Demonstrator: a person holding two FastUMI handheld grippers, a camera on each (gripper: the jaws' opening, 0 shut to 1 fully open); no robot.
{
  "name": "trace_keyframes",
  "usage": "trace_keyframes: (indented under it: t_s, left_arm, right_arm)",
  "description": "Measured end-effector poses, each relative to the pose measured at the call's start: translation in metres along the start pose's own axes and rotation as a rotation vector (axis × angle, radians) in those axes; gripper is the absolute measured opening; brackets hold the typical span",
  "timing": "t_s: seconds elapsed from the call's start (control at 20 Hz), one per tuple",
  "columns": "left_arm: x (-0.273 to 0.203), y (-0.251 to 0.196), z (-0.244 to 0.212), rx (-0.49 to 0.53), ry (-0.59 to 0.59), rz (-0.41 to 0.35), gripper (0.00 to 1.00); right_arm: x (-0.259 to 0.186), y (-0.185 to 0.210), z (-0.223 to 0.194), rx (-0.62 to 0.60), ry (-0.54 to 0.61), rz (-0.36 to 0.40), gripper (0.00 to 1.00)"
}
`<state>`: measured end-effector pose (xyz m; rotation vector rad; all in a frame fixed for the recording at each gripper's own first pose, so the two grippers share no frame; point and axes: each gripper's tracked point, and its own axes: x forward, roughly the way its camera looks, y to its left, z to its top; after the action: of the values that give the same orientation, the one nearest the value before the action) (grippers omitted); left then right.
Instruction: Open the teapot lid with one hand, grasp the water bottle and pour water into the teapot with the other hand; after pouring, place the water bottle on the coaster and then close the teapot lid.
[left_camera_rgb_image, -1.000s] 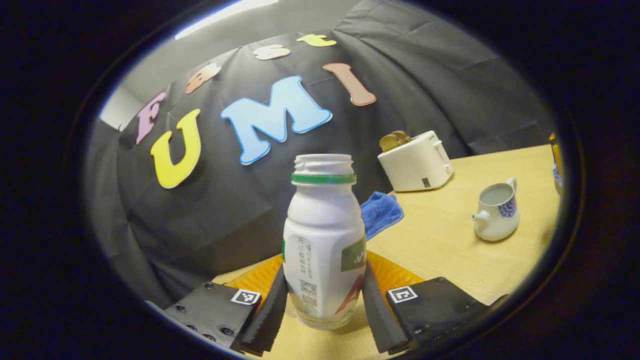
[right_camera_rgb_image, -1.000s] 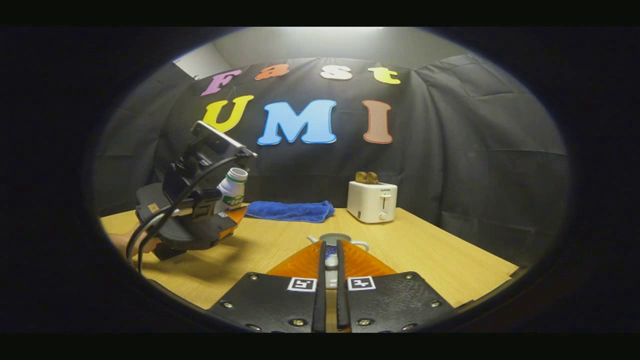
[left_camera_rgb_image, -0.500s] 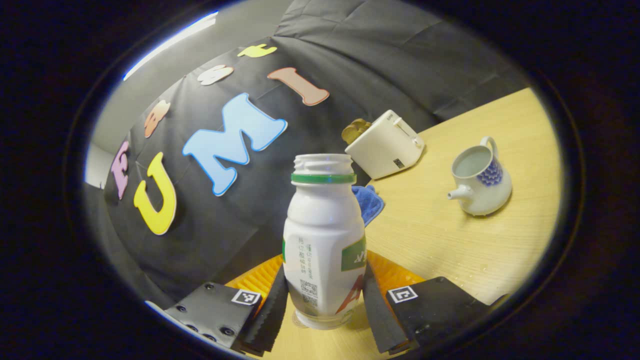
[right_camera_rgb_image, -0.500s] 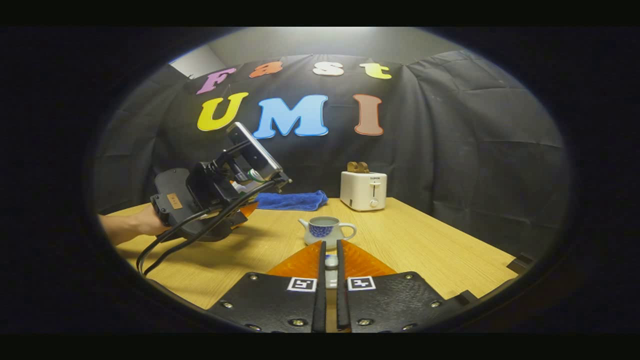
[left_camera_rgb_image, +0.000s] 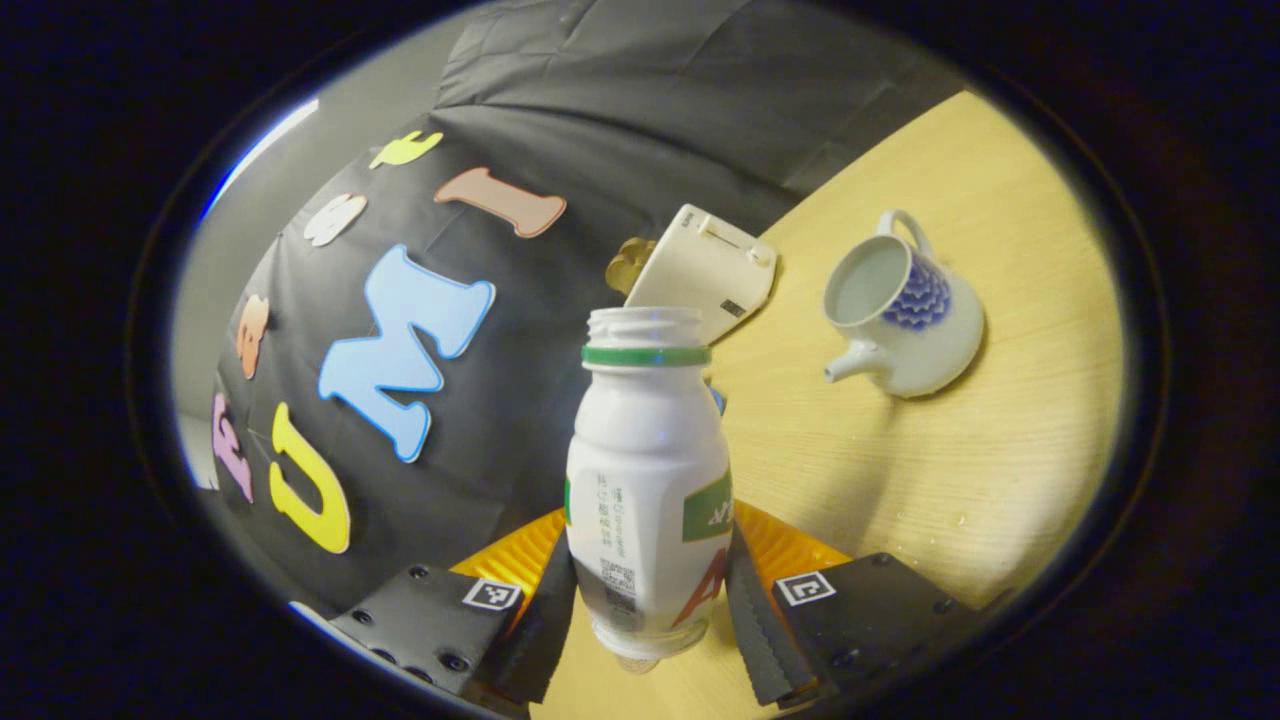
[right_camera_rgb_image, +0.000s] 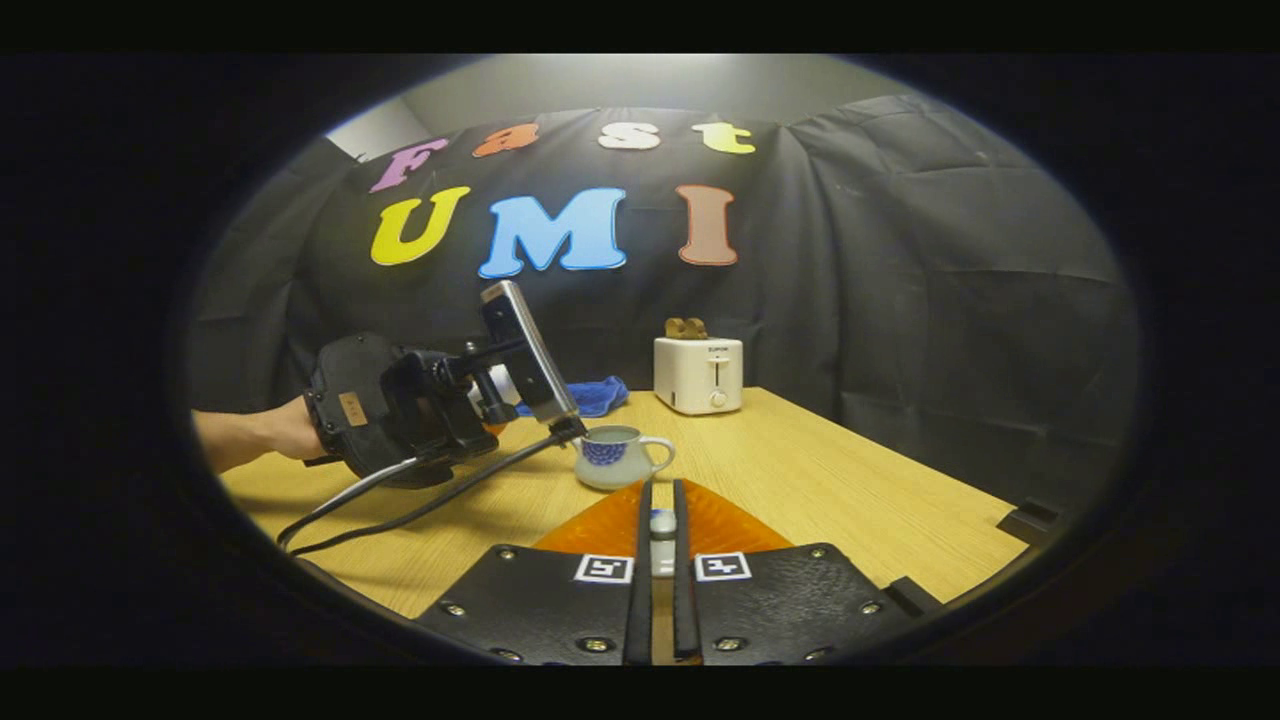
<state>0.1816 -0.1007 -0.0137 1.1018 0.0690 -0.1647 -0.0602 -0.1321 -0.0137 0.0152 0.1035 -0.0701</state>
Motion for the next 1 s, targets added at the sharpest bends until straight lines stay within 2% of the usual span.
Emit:
trace_keyframes:
  t_s: [0.05, 0.1, 0.8, 0.85, 0.95, 1.0]
  left_arm:
    - [0.001, -0.001, 0.004, 0.021, -0.006, -0.004, 0.77]
    - [0.001, -0.001, 0.007, 0.040, -0.012, -0.004, 0.84]
    - [0.013, -0.006, 0.021, 0.243, -0.028, 0.016, 0.84]
    - [0.013, -0.006, 0.022, 0.257, -0.028, 0.017, 0.84]
    - [0.013, -0.006, 0.024, 0.283, -0.026, 0.008, 0.84]
    - [0.013, -0.007, 0.023, 0.292, -0.028, 0.004, 0.84]
  right_arm:
    - [0.000, -0.001, 0.000, 0.001, 0.000, -0.001, 0.00]
    - [0.000, -0.001, -0.001, 0.000, 0.001, -0.002, 0.00]
    - [-0.001, -0.008, -0.002, 0.008, 0.003, -0.013, 0.00]
    - [-0.001, -0.008, -0.001, 0.008, 0.004, -0.015, 0.08]
    - [-0.001, -0.010, -0.003, 0.011, 0.006, -0.016, 0.08]
    - [-0.001, -0.010, -0.004, 0.013, 0.009, -0.016, 0.00]
